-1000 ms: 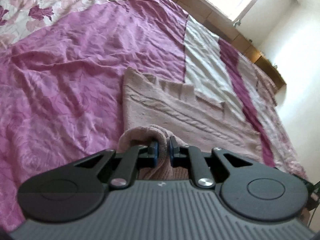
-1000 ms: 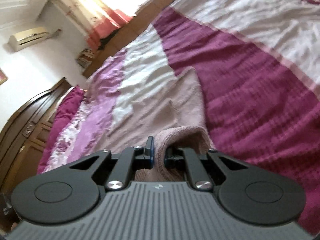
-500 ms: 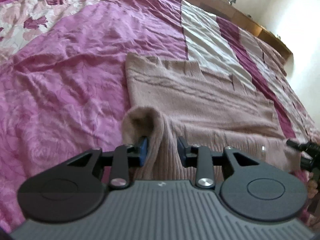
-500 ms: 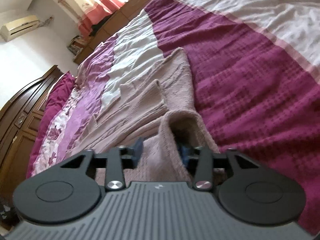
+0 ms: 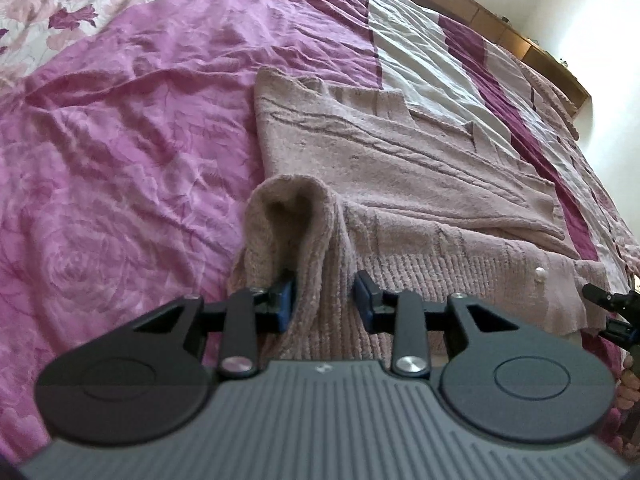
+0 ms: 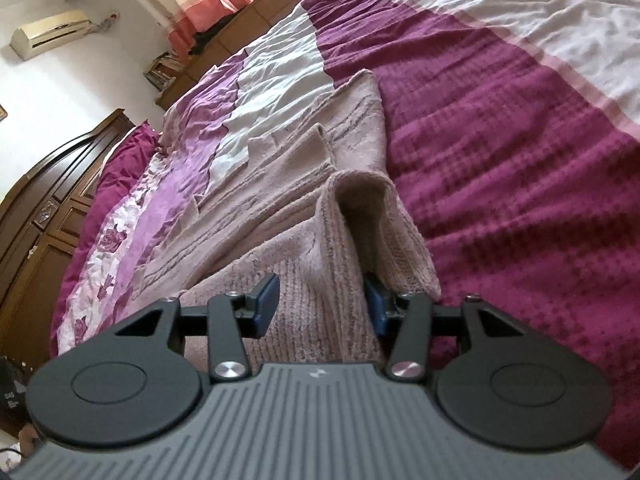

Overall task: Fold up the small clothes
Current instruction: 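Lift the hem with both grippers and fold it over toward the collar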

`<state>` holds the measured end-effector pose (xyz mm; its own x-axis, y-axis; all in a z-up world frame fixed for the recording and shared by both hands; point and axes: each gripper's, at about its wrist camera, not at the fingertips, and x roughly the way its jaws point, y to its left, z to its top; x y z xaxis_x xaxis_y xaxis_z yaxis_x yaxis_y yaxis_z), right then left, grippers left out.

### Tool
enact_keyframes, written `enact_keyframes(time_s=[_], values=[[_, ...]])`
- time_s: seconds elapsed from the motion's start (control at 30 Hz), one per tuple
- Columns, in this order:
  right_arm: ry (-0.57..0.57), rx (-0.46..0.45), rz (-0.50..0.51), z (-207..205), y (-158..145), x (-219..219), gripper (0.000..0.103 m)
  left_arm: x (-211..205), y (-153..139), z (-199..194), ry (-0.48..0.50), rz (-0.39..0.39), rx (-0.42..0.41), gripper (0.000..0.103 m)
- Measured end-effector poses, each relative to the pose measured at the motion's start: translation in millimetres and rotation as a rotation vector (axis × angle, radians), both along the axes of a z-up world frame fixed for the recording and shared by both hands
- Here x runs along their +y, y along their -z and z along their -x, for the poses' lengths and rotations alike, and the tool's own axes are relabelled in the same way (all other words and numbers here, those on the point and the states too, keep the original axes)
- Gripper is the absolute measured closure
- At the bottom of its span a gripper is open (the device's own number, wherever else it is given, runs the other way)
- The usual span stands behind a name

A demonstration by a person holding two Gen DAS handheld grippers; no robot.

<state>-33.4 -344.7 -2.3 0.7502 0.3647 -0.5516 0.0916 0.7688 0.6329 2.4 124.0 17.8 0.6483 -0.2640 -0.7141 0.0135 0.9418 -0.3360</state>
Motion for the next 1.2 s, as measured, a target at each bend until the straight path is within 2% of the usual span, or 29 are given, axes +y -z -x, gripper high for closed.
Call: enact_keyframes(time_s=[0.2, 0.63, 0.67, 0.73, 0.83, 0.93, 1.0, 1.03, 1.13, 1.2], values=[[-0.006, -0.008, -0.024, -0.1, 3.5, -3.7, 0.049, -3.2, 1.7, -0.6, 0.0, -0.018, 0.001, 0.068], [-0.041, -0.013, 0.056, -1.0, 0.7, 5.5, 0.051, -7.7, 0.7, -0.9, 0.002, -0.038, 0.004, 0.069], [-0.042, -0.014, 0.067, -1.3, -0.5, 6.9, 0.053, -8.3, 0.0, -0.3, 0.0, -0.04, 0.003, 0.07], [-0.036, -0.008, 0.095, -0.8, -1.6, 7.8, 0.065, -9.4, -0.6, -0.1, -0.004, -0.041, 0.002, 0.072], [-0.013, -0.001, 0.077, 1.0, 1.4, 2.3, 0.075, -10.6, -0.2, 0.1, -0.009, -0.044, 0.002, 0.073], [0.01, 0.004, 0.042, 2.6, 3.7, -3.4, 0.082, -11.8, -0.9, -0.4, -0.016, -0.049, 0.005, 0.073], [0.019, 0.006, 0.01, 2.7, 3.1, -7.0, 0.085, -12.7, -2.4, 0.1, -0.019, -0.051, 0.004, 0.082], [0.024, 0.007, -0.014, 2.8, 2.3, -9.3, 0.089, -12.4, -3.5, 0.5, -0.019, -0.045, 0.002, 0.083], [0.022, -0.003, -0.061, 2.7, -2.5, -13.6, 0.091, -11.7, -7.7, 1.4, -0.027, -0.024, 0.003, 0.087], [0.007, -0.023, -0.055, 2.9, -9.3, -12.0, 0.091, -12.8, -11.7, 2.7, -0.023, -0.021, -0.008, 0.088]])
